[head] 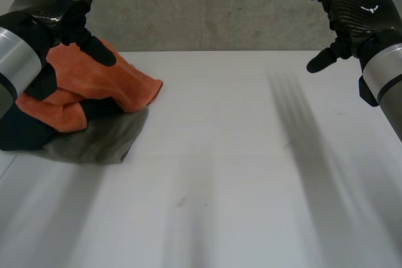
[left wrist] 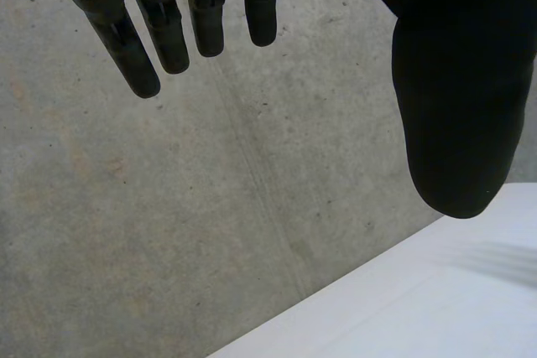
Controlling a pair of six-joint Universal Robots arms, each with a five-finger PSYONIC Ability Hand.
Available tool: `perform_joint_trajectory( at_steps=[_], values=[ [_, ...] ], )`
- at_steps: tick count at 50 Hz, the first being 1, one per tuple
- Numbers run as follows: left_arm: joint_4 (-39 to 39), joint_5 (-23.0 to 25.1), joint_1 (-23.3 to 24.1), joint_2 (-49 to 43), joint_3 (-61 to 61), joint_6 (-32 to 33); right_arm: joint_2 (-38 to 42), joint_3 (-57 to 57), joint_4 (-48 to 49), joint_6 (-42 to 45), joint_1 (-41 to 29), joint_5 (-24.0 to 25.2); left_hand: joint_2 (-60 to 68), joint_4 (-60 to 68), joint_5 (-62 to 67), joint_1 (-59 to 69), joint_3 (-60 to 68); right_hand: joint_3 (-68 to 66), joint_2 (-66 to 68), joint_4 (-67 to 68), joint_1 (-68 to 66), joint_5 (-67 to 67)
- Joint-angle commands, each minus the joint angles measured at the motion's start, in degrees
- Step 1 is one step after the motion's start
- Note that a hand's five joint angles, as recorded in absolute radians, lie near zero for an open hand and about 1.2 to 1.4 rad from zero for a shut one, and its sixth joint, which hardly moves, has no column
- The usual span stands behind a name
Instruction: Fold the laundry.
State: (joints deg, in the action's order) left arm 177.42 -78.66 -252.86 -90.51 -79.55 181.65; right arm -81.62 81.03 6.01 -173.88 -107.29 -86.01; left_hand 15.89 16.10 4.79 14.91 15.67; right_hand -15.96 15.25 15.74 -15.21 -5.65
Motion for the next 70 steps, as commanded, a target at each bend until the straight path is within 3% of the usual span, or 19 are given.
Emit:
perform_joint_trajectory(
  at_steps=[1, 7, 19, 26, 31, 38, 41, 42, 43, 44, 50, 57, 62, 69, 70],
  values=[
    [0.04, 0.0, 0.0, -0.1, 0.1, 0.02, -0.3, 0.09, 0.23, -0.14, -0.02, -0.03, -5.84, -6.06, -4.74, -4.87, -5.62, 5.96, -5.25, -5.74, 5.21, 5.65],
    [-0.05, 0.0, -0.09, -0.19, 0.18, 1.16, -1.78, 2.45, 4.08, -0.06, -0.02, -0.03, -5.68, -5.89, -4.58, -4.7, -5.45, 5.96, -5.25, -5.74, 5.21, 5.65],
    [0.21, -0.35, -0.18, -6.68, 0.01, 19.17, -3.02, 2.9, 6.03, 0.91, -0.46, 0.32, -5.34, -5.55, -4.24, -4.36, -5.11, 5.96, -5.25, -5.74, 5.21, 5.65],
    [7.32, -4.83, -5.44, -16.87, 4.22, 26.65, -2.76, 2.99, 5.33, 2.14, -0.9, 0.49, -5.34, -5.55, -4.24, -4.36, -5.11, 5.96, -5.25, -5.74, 5.21, 5.65],
    [15.31, -7.47, -10.01, -32.13, 12.63, 30.77, -2.41, 3.17, 5.24, 3.02, -0.99, 0.49, -5.34, -5.55, -4.24, -4.36, -5.11, 5.96, -5.25, -5.74, 5.21, 5.65],
    [16.03, -9.23, -13.71, -48.69, 26.28, 39.21, -1.27, 3.34, 5.24, 3.55, -0.9, 0.58, -3.83, -4.04, -2.73, -2.85, -3.61, 5.96, -5.25, -5.74, 5.21, 5.65],
    [16.47, -8.44, -14.15, -50.99, 28.92, 41.86, -0.65, 3.43, 5.24, 3.81, -0.9, 0.58, 9.72, 9.51, 10.83, 10.7, 9.95, 5.96, -5.25, -5.74, 5.21, 5.65],
    [16.56, -8.27, -14.15, -51.34, 29.45, 41.95, -0.39, 3.43, 5.24, 4.07, -0.9, 0.58, 21.12, 20.91, 22.22, 22.1, 21.35, 5.96, -5.25, -5.74, 5.21, 5.65],
    [16.91, -7.92, -14.06, -51.34, 30.23, 41.69, -0.3, 3.43, 5.24, 4.25, -0.9, 0.58, 50.55, 50.33, 51.65, 51.52, 50.77, 5.96, -5.25, -5.74, 5.21, 5.65],
    [17.26, -7.91, -13.89, -51.25, 30.42, 41.51, -0.3, 3.43, 5.24, 4.43, -0.9, 0.58, 63.97, 63.76, 65.08, 64.95, 64.2, 5.96, -5.25, -5.74, 5.21, 5.65],
    [20.07, -8.53, -10.2, -43.54, 28.14, 37.48, -0.29, 3.43, 5.24, 4.95, -0.81, 0.58, 64.11, 63.9, 65.21, 65.09, 64.33, 5.96, -5.25, -5.74, 5.21, 5.65],
    [21.04, -8.09, -2.91, -24.38, 20.49, 22.19, -0.65, 3.08, 5.24, 5.04, -0.46, 0.67, 64.11, 63.9, 65.21, 65.09, 64.33, 5.96, -5.25, -5.74, 5.21, 5.65],
    [18.5, -7.65, 5.16, -12.43, 15.76, 9.89, -1.0, 2.64, 5.15, 5.04, -0.11, 0.58, 64.11, 63.9, 65.21, 65.09, 64.33, 5.96, -5.25, -5.74, 5.21, 5.65],
    [14.1, -7.74, 12.99, -10.82, 9.77, 8.28, -1.35, 2.29, 4.45, 5.04, -0.02, 0.58, 64.11, 63.9, 65.21, 65.09, 64.33, 5.96, -5.25, -5.74, 5.21, 5.65],
    [13.4, -7.82, 16.23, -12.48, 8.11, 8.28, -1.35, 2.03, 4.1, 5.04, -0.02, 0.58, 64.11, 63.9, 65.21, 65.09, 64.33, 5.96, -5.25, -5.74, 5.21, 5.65]
  ],
)
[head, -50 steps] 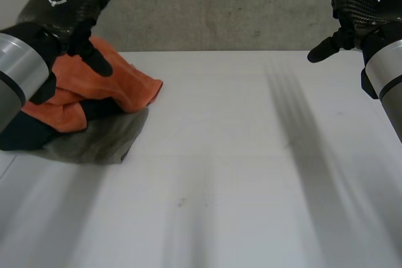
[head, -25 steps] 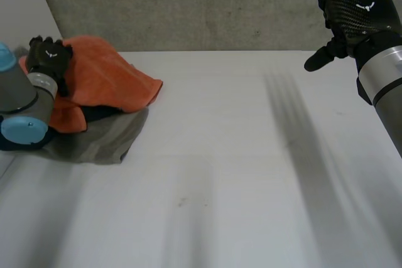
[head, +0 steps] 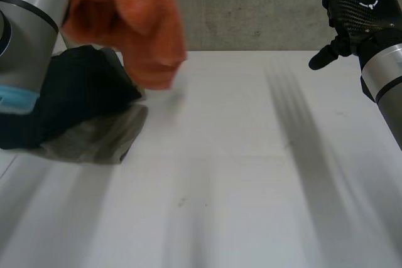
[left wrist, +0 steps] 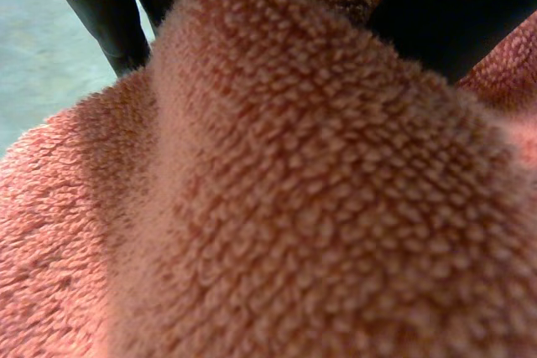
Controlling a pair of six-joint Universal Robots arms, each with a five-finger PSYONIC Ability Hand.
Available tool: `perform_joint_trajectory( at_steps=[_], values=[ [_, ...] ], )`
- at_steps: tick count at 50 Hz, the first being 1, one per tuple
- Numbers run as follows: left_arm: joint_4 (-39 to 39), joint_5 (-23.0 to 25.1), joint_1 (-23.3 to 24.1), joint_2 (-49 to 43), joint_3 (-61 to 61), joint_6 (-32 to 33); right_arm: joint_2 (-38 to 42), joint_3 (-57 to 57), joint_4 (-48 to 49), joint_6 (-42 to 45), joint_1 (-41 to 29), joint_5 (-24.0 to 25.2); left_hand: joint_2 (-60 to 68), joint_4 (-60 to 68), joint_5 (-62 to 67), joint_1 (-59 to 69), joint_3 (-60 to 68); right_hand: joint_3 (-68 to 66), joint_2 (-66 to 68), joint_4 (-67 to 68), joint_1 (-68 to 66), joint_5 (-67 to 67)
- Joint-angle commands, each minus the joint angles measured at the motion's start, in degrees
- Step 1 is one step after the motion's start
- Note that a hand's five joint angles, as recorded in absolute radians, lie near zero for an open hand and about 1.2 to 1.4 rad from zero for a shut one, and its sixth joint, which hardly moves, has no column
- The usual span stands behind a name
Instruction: Fold the laundry.
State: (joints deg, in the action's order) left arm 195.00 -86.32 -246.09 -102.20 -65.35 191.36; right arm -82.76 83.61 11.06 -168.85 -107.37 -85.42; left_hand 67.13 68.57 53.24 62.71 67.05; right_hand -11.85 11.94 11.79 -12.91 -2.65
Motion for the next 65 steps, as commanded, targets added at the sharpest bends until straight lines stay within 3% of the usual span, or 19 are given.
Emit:
perform_joint_trajectory(
  at_steps=[1, 4, 7, 12, 20, 29, 37, 43, 46, 48, 49, 50, 52, 56, 62, 63, 64, 65],
  values=[
    [-4.28, -0.16, 10.97, -1.94, -6.63, -1.25, -0.21, -0.64, -1.22, 0.01, 0.14, -0.01, 12.87, 11.43, 16.76, 17.29, 12.95, 1.85, -1.94, -1.79, 2.91, 2.65],
    [-4.72, -0.69, 16.84, -9.29, -7.6, -1.07, -0.12, -1.16, -2.09, 0.01, 0.14, -0.01, 12.87, 11.43, 16.76, 17.29, 12.95, 1.85, -1.94, -1.79, 2.91, 2.65],
    [-5.42, -0.87, 19.07, -16.24, -7.25, -1.16, 0.06, -1.6, -3.76, 0.01, 0.14, -0.01, 9.56, 8.12, 13.45, 13.98, 9.64, 1.85, -1.94, -1.79, 2.91, 2.65],
    [-8.85, -1.92, 18.72, -21.55, -5.15, -0.11, 2.78, -3.36, -8.59, 1.15, 0.05, 0.17, -29.62, -31.05, -25.73, -25.19, -29.53, 1.85, -1.94, -1.79, 2.91, 2.65],
    [-10.61, -8.24, 15.47, -18.84, -4.08, 3.85, 7.97, -7.93, -20.28, 8.18, 0.23, 4.56, -39.25, -40.68, -35.36, -34.82, -39.16, 1.85, -1.94, -1.79, 2.91, 2.65],
    [-9.91, -8.16, 15.38, -6.71, -16.29, 3.67, 8.76, -4.88, -30.48, 20.03, 0.14, 7.02, -45.31, -46.74, -41.42, -40.88, -45.22, 1.85, -1.94, -1.79, 2.91, 2.65],
    [-6.31, -5.61, 17.22, -4.85, -26.32, 3.5, 9.29, 8.39, -23.04, 27.43, -0.29, 11.67, -49.69, -51.12, -45.8, -45.26, -49.6, 1.85, -1.94, -1.79, 2.91, 2.65],
    [1.33, -6.23, 18.81, -14.24, -25.62, 4.2, 12.53, 14.21, -12.05, 25.33, -0.82, 13.35, -50.86, -52.3, -46.97, -46.44, -50.78, 1.85, -1.94, -1.79, 2.91, 2.65],
    [3.36, -6.4, 18.81, -19.5, -22.13, 4.99, 15.96, 14.92, -7.2, 21.82, -1.79, 13.44, -48.19, -49.63, -44.3, -43.77, -48.11, 1.85, -1.94, -1.79, 2.91, 2.65],
    [3.54, -6.49, 18.72, -21.72, -19.57, 5.87, 17.28, 14.66, -6.23, 20.15, -3.1, 13.7, -31.3, -32.73, -27.41, -26.87, -31.21, 1.32, -1.41, -1.26, 2.38, 2.12],
    [3.37, -6.49, 18.72, -22.86, -18.34, 6.22, 18.24, 14.13, -5.45, 18.66, -4.59, 13.96, -16.03, -17.47, -12.14, -11.61, -15.95, -21.72, 21.63, 21.78, -20.66, -20.92],
    [3.1, -7.01, 18.37, -24.26, -16.32, 6.83, 18.34, 13.78, -4.92, 17.95, -4.95, 13.88, 12.58, 11.14, 16.47, 17.0, 12.66, -36.94, 36.84, 37.0, -35.88, -36.14],
    [3.19, -7.63, 17.93, -24.19, -15.25, 7.1, 18.43, 12.55, -3.42, 16.46, -5.83, 13.53, 12.87, 11.43, 16.76, 17.29, 12.95, -68.0, 67.9, 68.06, -66.94, -67.2],
    [3.8, -8.86, 16.44, -19.98, -13.23, 7.45, 18.25, 9.91, 2.55, 11.27, -6.1, 12.56, 12.87, 11.43, 16.76, 17.29, 12.95, -68.15, 68.06, 68.21, -67.09, -67.35],
    [5.91, -8.6, 15.64, -9.43, -8.22, 7.1, 11.32, 6.92, 8.45, 1.96, -5.83, 9.4, 12.87, 11.43, 16.76, 17.29, 12.95, -65.55, 65.45, 65.61, -64.49, -64.75],
    [6.0, -8.6, 15.64, -8.73, -7.61, 7.19, 10.61, 6.75, 8.45, 0.99, -5.83, 8.87, 12.87, 11.43, 16.76, 17.29, 12.95, -52.7, 52.6, 52.76, -51.64, -51.9],
    [6.0, -8.51, 15.64, -7.94, -6.91, 7.28, 10.26, 6.31, 8.45, -0.85, -5.57, 7.65, 12.87, 11.43, 16.76, 17.29, 12.95, -18.6, 18.5, 18.66, -17.54, -17.8],
    [5.57, -8.51, 15.64, -6.71, -5.42, 7.36, 10.17, 6.13, 8.36, -1.56, -5.4, 7.12, 12.87, 11.43, 16.76, 17.29, 12.95, -3.44, 3.34, 3.5, -2.37, -2.64]
  ],
)
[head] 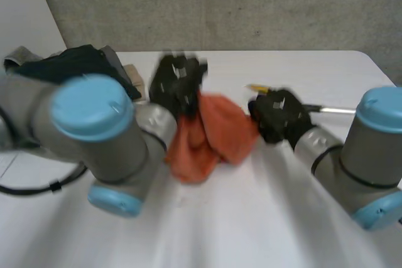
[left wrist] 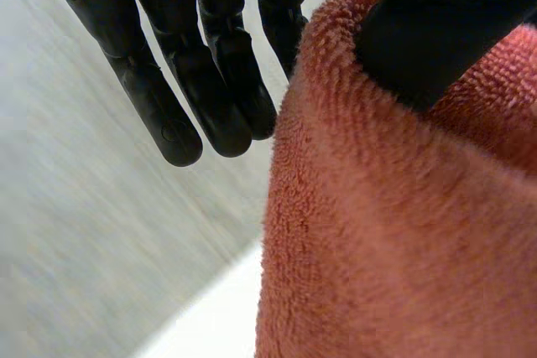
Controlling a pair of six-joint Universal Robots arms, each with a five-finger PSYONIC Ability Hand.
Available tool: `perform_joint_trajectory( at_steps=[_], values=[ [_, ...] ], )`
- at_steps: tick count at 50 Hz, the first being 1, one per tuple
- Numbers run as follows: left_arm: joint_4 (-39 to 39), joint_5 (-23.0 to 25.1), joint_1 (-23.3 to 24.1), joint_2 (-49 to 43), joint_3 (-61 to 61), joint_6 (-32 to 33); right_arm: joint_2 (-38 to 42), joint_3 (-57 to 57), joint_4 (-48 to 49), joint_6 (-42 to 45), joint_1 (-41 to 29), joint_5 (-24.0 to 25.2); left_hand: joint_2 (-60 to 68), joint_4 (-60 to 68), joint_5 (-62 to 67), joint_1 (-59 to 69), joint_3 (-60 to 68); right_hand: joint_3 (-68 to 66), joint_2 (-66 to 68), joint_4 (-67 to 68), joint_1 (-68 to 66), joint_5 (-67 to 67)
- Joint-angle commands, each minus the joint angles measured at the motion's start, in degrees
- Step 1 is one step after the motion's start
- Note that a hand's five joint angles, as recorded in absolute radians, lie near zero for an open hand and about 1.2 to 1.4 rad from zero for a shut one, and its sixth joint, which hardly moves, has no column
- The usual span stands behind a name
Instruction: Fold the laundry.
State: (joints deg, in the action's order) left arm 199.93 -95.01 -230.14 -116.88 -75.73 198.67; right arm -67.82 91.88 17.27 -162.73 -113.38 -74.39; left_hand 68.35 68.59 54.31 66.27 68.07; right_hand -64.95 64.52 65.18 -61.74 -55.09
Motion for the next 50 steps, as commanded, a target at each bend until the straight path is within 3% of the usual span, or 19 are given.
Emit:
perform_joint_trajectory(
  at_steps=[1, 9, 15, 24, 30, 33, 38, 44, 50],
  values=[
    [0.55, 0.18, -0.31, 8.33, 5.68, 0.06, -4.78, -2.32, 2.07, -8.12, 0.62, -4.27, 11.65, 11.41, 15.69, 13.73, 11.93, 54.95, -54.52, -55.18, 51.74, 55.09],
    [-3.32, 1.14, -0.05, 13.43, 9.55, -0.3, -4.34, -3.98, -4.52, -9.09, 2.99, -6.38, 11.65, 11.41, 15.69, 13.73, 11.93, 54.95, -54.52, -55.18, 51.74, 55.09],
    [-5.52, 2.02, 0.83, 14.57, 9.73, -0.38, 4.18, -6.97, -9.36, -12.16, 1.67, -4.11, 11.65, 11.41, 15.69, 13.73, 11.93, 54.95, -54.52, -55.18, 51.74, 55.09],
    [-8.51, 2.02, 3.29, 15.54, 9.82, -0.47, 17.43, -18.55, -8.31, -33.93, -3.15, -0.94, 11.65, 11.41, 15.69, 13.73, 11.93, 54.95, -54.52, -55.18, 51.74, 55.09],
    [-10.35, 1.85, 3.73, 17.56, 9.38, -0.91, 24.14, -25.25, -8.04, -40.47, -5.89, -0.76, 11.65, 11.41, 15.69, 13.73, 11.93, 54.95, -54.52, -55.18, 51.74, 55.09],
    [-10.53, 1.59, 3.64, 18.97, 8.94, -1.0, 24.49, -25.52, -7.69, -39.95, -5.8, -0.93, 11.65, 11.41, 15.69, 13.73, 11.93, -14.81, 15.23, 14.57, -18.02, -14.66],
    [-10.71, 1.23, 1.89, 20.02, 7.1, -1.17, 19.94, -21.93, -8.4, -34.69, -3.52, -1.64, 11.65, 11.41, 15.69, 13.73, 11.93, -15.05, 15.48, 14.82, -18.26, -14.91],
    [-12.19, 1.58, -3.81, 21.08, 0.78, -4.85, 1.24, -14.55, -9.36, -10.3, 11.57, -0.59, 11.65, 11.41, 15.69, 13.73, 11.93, -15.05, 15.48, 14.82, -18.26, -14.91],
    [-13.25, 3.86, -10.24, 19.06, -7.31, -12.24, -5.21, -12.08, -13.4, 0.66, 11.34, 1.61, 11.65, 11.41, 15.69, 13.73, 11.93, -15.05, 15.48, 14.82, -18.26, -14.91]
  ],
)
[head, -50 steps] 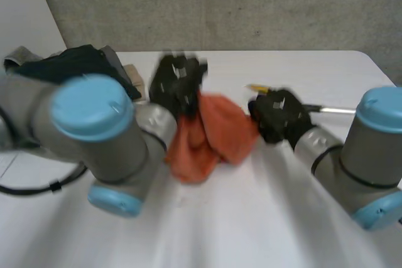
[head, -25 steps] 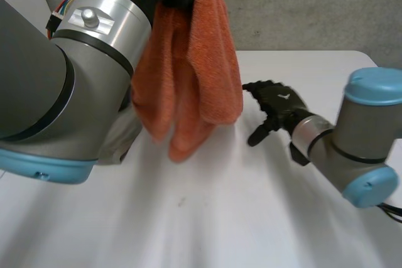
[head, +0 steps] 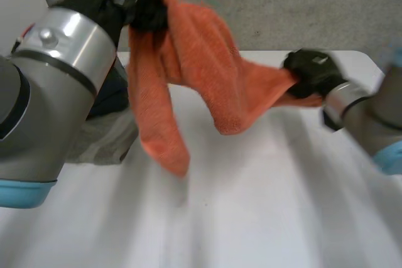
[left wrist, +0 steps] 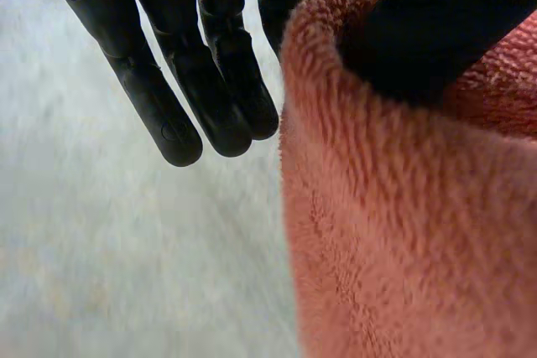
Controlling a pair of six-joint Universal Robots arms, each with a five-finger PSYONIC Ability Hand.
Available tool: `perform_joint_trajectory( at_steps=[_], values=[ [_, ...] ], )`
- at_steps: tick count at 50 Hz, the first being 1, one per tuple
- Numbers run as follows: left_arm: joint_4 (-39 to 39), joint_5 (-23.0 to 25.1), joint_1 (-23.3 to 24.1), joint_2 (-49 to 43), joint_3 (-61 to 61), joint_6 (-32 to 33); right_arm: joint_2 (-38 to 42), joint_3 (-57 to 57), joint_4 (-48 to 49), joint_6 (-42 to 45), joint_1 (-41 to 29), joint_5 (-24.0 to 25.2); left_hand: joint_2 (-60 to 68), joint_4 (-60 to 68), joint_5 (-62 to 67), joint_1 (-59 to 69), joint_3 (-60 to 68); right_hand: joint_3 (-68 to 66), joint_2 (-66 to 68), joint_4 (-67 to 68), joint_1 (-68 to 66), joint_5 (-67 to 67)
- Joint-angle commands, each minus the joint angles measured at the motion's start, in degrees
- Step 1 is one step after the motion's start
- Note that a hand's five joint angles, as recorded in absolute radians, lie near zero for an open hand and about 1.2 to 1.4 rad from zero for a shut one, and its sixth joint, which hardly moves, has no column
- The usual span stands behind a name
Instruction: Fold the laundry.
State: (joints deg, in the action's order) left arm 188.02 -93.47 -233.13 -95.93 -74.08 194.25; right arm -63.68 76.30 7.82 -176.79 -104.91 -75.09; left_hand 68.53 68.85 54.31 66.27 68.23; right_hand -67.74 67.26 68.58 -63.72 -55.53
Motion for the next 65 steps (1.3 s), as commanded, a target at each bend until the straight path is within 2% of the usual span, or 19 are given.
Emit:
perform_joint_trajectory(
  at_steps=[1, 6, 8, 16, 23, 24, 25, 27, 28, 30, 32, 35, 37, 44, 49, 54, 59, 63, 65],
  values=[
    [-1.52, 3.11, -7.77, -3.02, -9.85, -8.79, -10.67, 3.76, -4.91, 15.15, 2.7, 2.84, 11.47, 11.15, 15.69, 13.73, 11.77, -12.26, 12.74, 11.42, -16.28, -14.47],
    [-3.36, 8.04, -10.14, -14.16, -12.14, -12.4, -13.67, 6.92, -7.81, 16.3, 2.34, 4.33, 11.47, 11.15, 15.69, 13.73, 11.77, -12.26, 12.74, 11.42, -16.28, -14.47],
    [-4.07, 8.31, -10.76, -17.52, -11.71, -12.23, -13.67, 8.07, -8.43, 16.91, 2.34, 4.34, 11.47, 11.15, 15.69, 13.73, 11.77, -12.26, 12.74, 11.42, -16.28, -14.47],
    [-6.62, 8.31, -12.96, -32.73, 0.76, -12.23, -4.45, 11.15, -8.61, 27.01, -2.93, 2.14, 11.47, 11.15, 15.69, 13.73, 11.77, -12.26, 12.74, 11.42, -16.28, -14.47],
    [-5.48, 8.39, -13.05, -38.18, 16.32, -11.88, 0.57, 10.18, -6.77, 26.67, -4.25, -5.94, 10.99, 10.68, 15.21, 13.25, 11.3, -12.26, 12.74, 11.42, -16.28, -14.47],
    [-5.04, 8.4, -13.05, -38.88, 17.73, -11.79, 0.92, 10.09, -5.37, 26.41, -4.68, -7.34, 5.33, 5.01, 9.55, 7.59, 5.63, -12.26, 12.74, 11.42, -16.28, -14.47],
    [-4.34, 8.57, -13.05, -40.63, 20.18, -11.44, 1.01, 10.09, -4.66, 26.32, -4.95, -7.96, -8.22, -8.53, -4.0, -5.96, -7.92, -12.26, 12.74, 11.42, -16.28, -14.47],
    [-4.07, 8.66, -13.05, -42.49, 22.04, -10.48, 1.01, 10.27, -3.52, 26.32, -5.48, -8.93, -26.59, -26.91, -22.37, -24.33, -26.29, -12.26, 12.74, 11.42, -16.28, -14.47],
    [-4.07, 8.66, -12.96, -43.89, 22.92, -8.82, 1.01, 10.44, -2.64, 26.32, -6.0, -9.55, -41.84, -42.16, -37.63, -39.58, -41.54, -12.26, 12.74, 11.42, -16.28, -14.47],
    [-4.07, 8.57, -12.35, -44.51, 23.01, -6.53, 1.01, 10.71, -2.11, 26.32, -6.53, -9.9, -49.87, -50.19, -45.65, -47.61, -49.57, -12.26, 12.74, 11.42, -16.28, -14.47],
    [-3.98, 7.87, -11.74, -44.52, 22.4, -3.29, 1.01, 10.97, -1.84, 26.32, -6.71, -10.08, -52.25, -52.57, -48.03, -49.99, -51.95, -12.26, 12.74, 11.42, -16.28, -14.47],
    [-4.07, 7.08, -10.33, -42.68, 19.42, -0.02, 1.01, 11.41, -1.75, 26.23, -6.71, -9.99, -50.08, -50.4, -45.86, -47.82, -49.78, -12.26, 12.74, 11.42, -16.28, -14.47],
    [-3.9, 6.47, -9.89, -37.52, 14.61, 0.69, 0.92, 11.5, -1.84, 26.23, -6.62, -9.99, -45.73, -46.05, -41.51, -43.47, -45.43, -12.26, 12.74, 11.42, -16.28, -14.47],
    [-2.14, 5.93, -9.45, -23.71, -3.4, 1.3, 0.83, 11.5, -2.02, 26.41, -6.45, -9.99, -30.93, -31.24, -26.71, -28.66, -30.62, -12.26, 12.74, 11.42, -16.28, -14.47],
    [-1.08, 6.37, -8.66, -20.08, -12.13, 1.3, 0.83, 11.5, -2.11, 26.41, -6.45, -9.99, -26.86, -27.17, -22.64, -24.6, -26.56, -12.26, 12.74, 11.42, -16.28, -14.47],
    [3.39, 6.29, -7.78, -22.27, -13.46, 1.3, 0.83, 11.5, -2.28, 26.41, -6.45, -10.08, -38.45, -38.77, -34.23, -36.19, -38.15, -12.26, 12.74, 11.42, -16.28, -14.47],
    [9.63, 6.02, -7.95, -29.82, -9.52, 1.74, 0.83, 11.76, -2.46, 26.32, -6.62, -10.25, -39.31, -39.62, -35.09, -37.05, -39.01, -12.26, 12.74, 11.42, -16.28, -14.47],
    [10.26, 5.93, -8.3, -36.59, -3.1, 2.36, 0.83, 11.76, -2.54, 26.32, -6.45, -10.34, -36.62, -36.94, -32.4, -34.36, -36.32, -12.26, 12.74, 11.42, -16.28, -14.47],
    [8.33, 5.93, -8.39, -39.94, 0.5, 3.41, 0.83, 11.76, -2.54, 26.32, -6.1, -10.34, -20.39, -20.71, -16.17, -18.13, -20.09, -12.26, 12.74, 11.42, -16.28, -14.47]
  ],
)
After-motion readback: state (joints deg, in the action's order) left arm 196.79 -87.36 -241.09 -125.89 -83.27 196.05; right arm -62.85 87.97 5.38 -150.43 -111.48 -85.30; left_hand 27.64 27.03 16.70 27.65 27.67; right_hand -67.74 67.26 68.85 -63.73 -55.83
